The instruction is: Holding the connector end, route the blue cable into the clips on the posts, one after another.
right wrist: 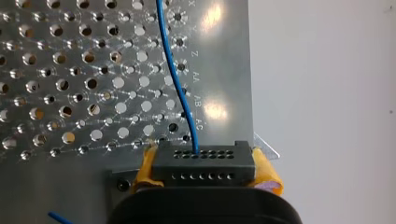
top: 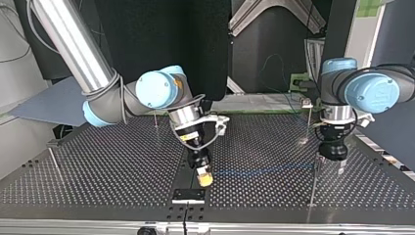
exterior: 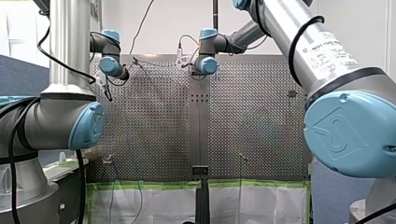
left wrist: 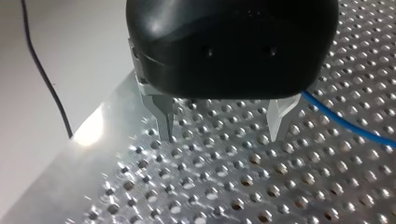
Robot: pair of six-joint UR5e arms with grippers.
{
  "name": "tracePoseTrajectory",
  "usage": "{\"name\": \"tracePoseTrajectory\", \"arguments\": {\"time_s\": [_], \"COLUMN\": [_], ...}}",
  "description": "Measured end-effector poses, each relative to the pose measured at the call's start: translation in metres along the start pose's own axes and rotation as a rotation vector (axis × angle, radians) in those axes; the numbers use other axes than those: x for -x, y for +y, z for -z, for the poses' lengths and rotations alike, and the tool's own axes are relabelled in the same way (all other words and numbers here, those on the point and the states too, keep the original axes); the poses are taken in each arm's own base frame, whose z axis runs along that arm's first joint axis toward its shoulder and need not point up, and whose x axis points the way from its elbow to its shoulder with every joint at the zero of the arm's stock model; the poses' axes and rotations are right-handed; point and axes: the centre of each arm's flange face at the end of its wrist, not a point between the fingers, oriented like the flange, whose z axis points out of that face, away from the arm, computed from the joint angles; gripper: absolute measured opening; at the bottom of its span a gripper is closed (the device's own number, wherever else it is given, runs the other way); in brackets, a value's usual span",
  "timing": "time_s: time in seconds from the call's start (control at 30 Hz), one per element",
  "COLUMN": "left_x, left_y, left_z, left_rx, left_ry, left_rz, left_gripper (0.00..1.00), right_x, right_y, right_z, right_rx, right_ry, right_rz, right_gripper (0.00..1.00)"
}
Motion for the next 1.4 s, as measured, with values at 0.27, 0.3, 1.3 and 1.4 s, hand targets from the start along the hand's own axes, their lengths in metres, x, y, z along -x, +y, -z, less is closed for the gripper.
{"name": "tracePoseTrajectory", "arguments": {"time_s": [0.27, 0.3, 1.3, 1.4], "left_x": [0.028, 0.032, 0.033, 0.041], "left_y": [-0.014, -0.017, -0.068, -0.070], "left_z": [0.023, 0.028, 0.101, 0.107], "left_rx": [0.031, 0.035, 0.117, 0.129], "left_ry": [-0.031, -0.033, 0.090, 0.060], "left_rz": [0.043, 0.049, -0.049, -0.068], "left_gripper": [1.00, 1.00, 1.00, 1.00], "right_x": [0.000, 0.000, 0.001, 0.001], "right_y": [0.000, -0.001, 0.005, 0.005], "right_z": [0.000, 0.001, 0.000, 0.000], "right_rx": [0.000, -0.001, 0.005, 0.005], "right_ry": [-0.003, -0.005, -0.011, -0.011], "right_rz": [-0.009, -0.011, -0.017, -0.017], "right_gripper": [0.00, 0.00, 0.00, 0.00]}}
